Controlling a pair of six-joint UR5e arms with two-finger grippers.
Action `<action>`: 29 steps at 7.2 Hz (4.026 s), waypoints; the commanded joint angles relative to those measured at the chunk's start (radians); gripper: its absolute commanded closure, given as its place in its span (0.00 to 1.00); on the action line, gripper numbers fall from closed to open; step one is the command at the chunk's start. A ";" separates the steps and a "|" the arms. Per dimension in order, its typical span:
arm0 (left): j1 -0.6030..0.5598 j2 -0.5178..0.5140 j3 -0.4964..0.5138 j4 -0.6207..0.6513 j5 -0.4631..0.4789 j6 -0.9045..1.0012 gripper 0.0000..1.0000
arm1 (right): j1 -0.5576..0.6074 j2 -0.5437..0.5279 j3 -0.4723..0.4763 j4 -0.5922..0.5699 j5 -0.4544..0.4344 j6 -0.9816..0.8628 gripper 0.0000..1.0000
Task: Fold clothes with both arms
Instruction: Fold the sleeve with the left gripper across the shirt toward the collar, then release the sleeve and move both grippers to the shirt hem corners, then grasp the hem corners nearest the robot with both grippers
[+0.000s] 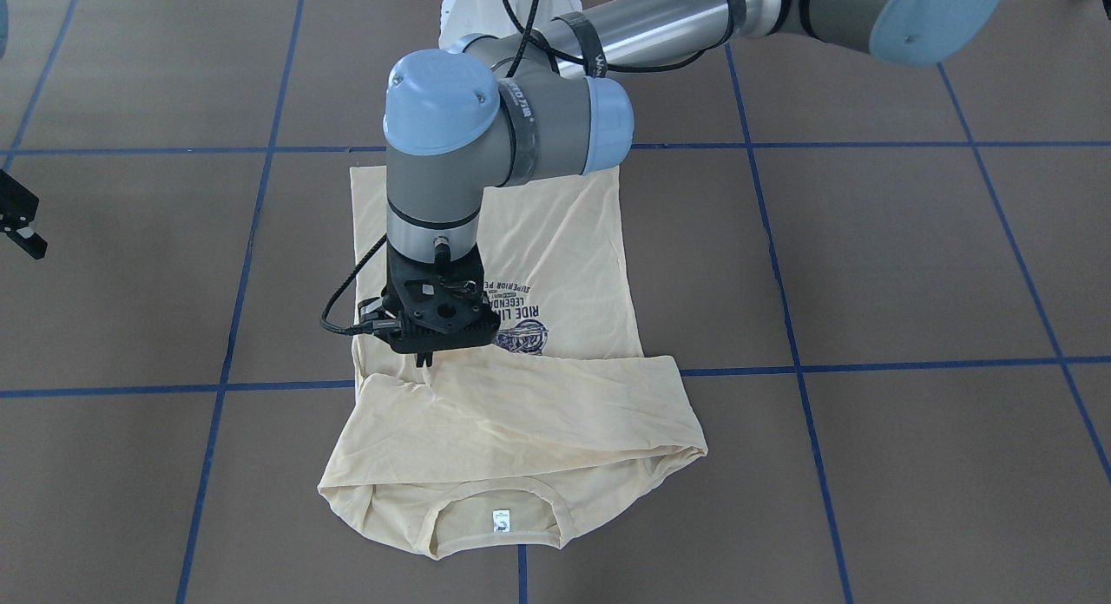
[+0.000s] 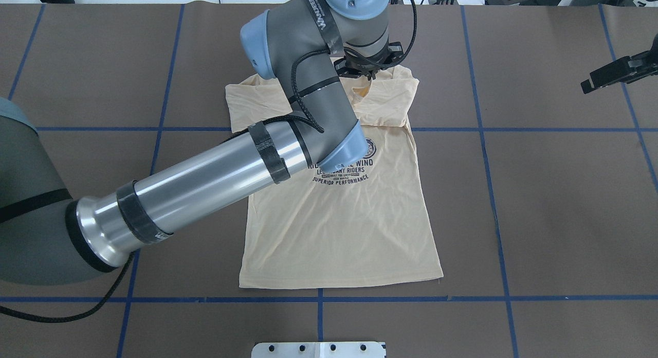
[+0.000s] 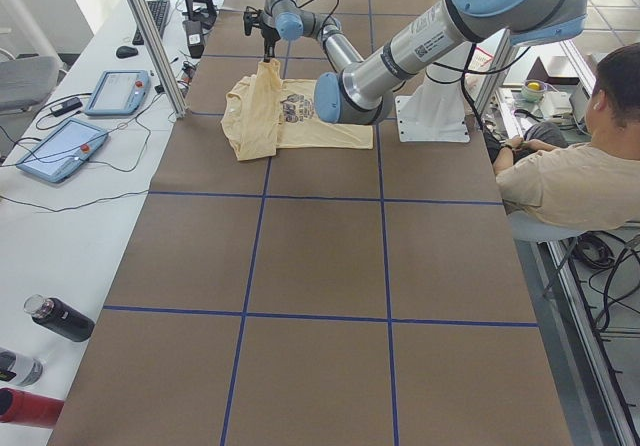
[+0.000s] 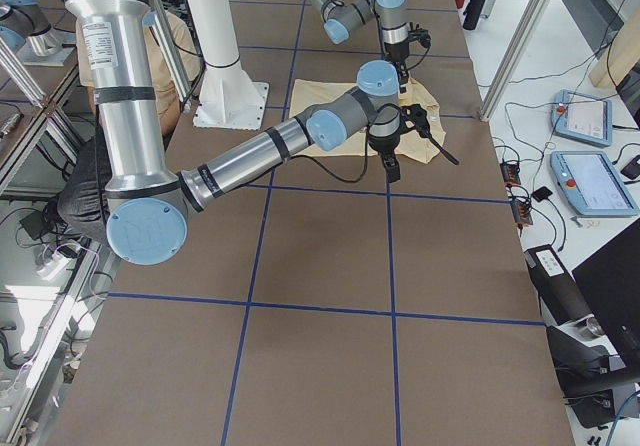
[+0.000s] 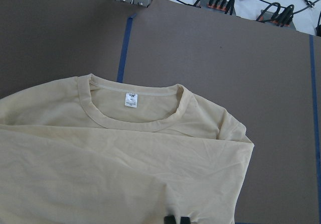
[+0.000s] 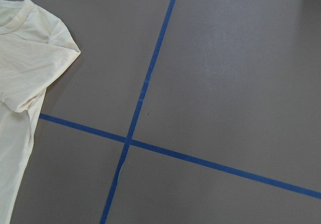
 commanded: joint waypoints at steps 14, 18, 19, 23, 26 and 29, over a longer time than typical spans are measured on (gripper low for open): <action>0.078 0.591 -0.698 -0.031 0.097 0.142 0.00 | -0.287 -0.026 0.121 0.192 -0.200 0.569 0.00; 0.176 0.880 -0.904 -0.043 0.111 0.148 0.00 | -0.818 -0.148 0.276 0.192 -0.720 0.944 0.00; 0.222 0.912 -0.915 -0.043 0.120 0.141 0.00 | -0.922 -0.175 0.282 0.193 -0.821 1.008 0.00; 0.357 0.988 -0.915 -0.052 0.171 0.026 0.08 | -0.992 -0.185 0.296 0.193 -0.888 1.032 0.00; 0.432 0.983 -0.916 -0.052 0.171 -0.057 0.40 | -0.991 -0.180 0.296 0.193 -0.888 1.032 0.00; 0.435 0.983 -0.915 -0.052 0.171 -0.057 0.47 | -0.992 -0.177 0.296 0.193 -0.888 1.031 0.00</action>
